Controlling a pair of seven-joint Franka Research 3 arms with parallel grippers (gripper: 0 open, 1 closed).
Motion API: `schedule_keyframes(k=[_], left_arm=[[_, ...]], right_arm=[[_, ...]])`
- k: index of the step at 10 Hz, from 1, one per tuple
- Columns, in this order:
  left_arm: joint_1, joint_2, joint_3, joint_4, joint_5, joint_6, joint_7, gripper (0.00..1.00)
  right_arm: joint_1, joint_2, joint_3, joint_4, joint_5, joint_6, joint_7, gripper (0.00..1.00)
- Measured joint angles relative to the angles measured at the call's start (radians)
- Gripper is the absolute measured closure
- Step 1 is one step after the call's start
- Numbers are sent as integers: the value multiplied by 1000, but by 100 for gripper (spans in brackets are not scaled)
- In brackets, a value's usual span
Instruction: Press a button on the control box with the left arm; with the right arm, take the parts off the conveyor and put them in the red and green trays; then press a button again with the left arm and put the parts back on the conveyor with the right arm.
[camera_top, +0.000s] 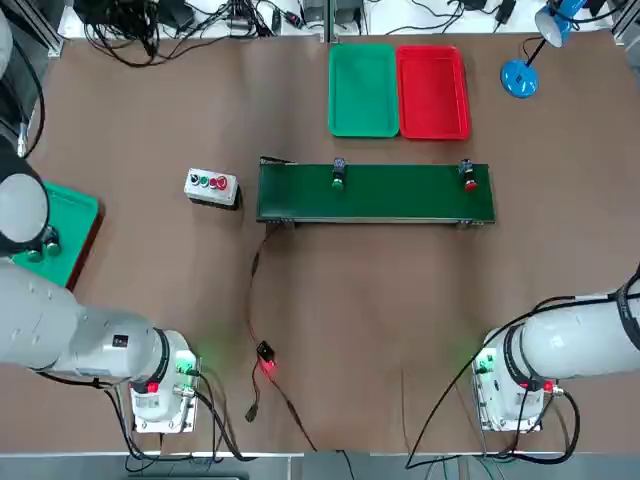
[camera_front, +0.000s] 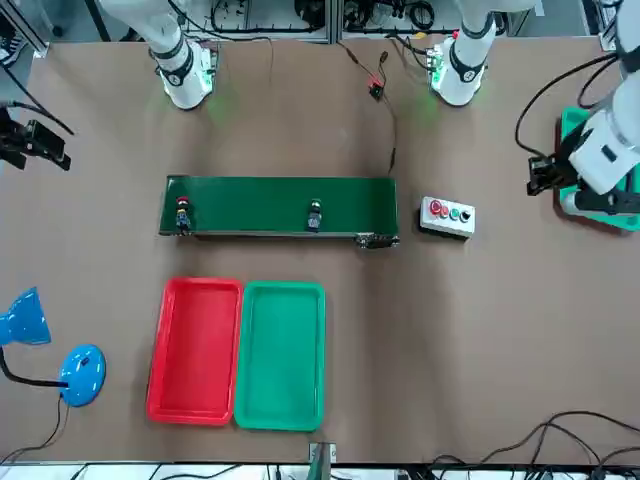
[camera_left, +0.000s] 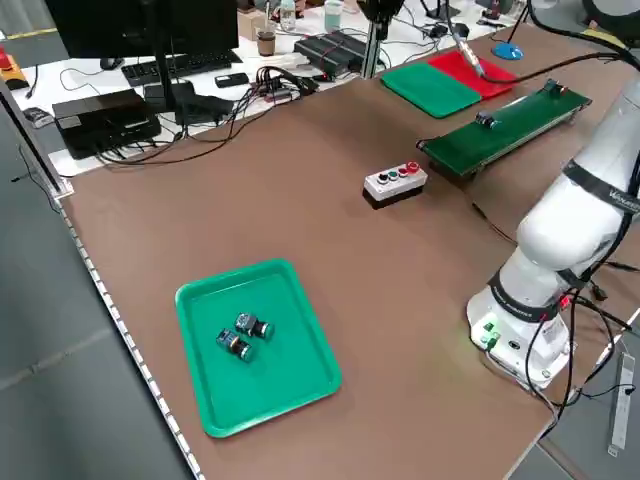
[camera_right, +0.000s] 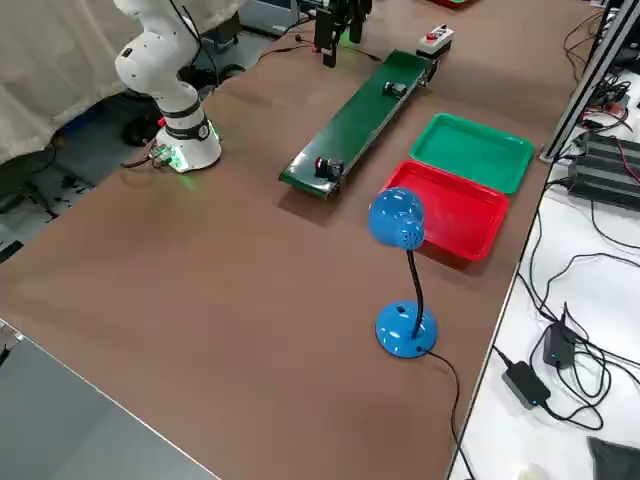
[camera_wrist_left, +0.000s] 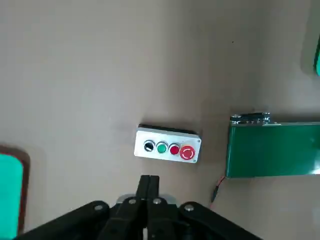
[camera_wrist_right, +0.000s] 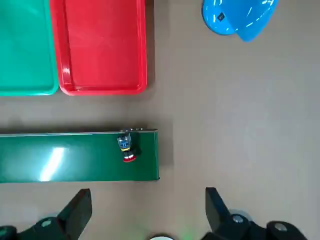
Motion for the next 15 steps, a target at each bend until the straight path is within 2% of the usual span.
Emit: schedule_keyframes(k=[4,7,9,12,15], left_arm=[[0,-160,-81,-478,-4,332,-23,99],[1,-158,-109,-678,-5,563,-25,99],[1,-113,-134,-719,-5,636,-27,99],[1,-35,-159,-725,-5,694,-43,99],[0,18,-161,-727,-5,744,-43,99]], right_arm=[[10,39,1,-12,0,3,0,0],[47,100,2,-19,0,30,0,0],[79,155,2,-24,1,59,1,0],[137,251,4,-41,2,122,2,0],[157,271,4,-71,2,172,3,0]])
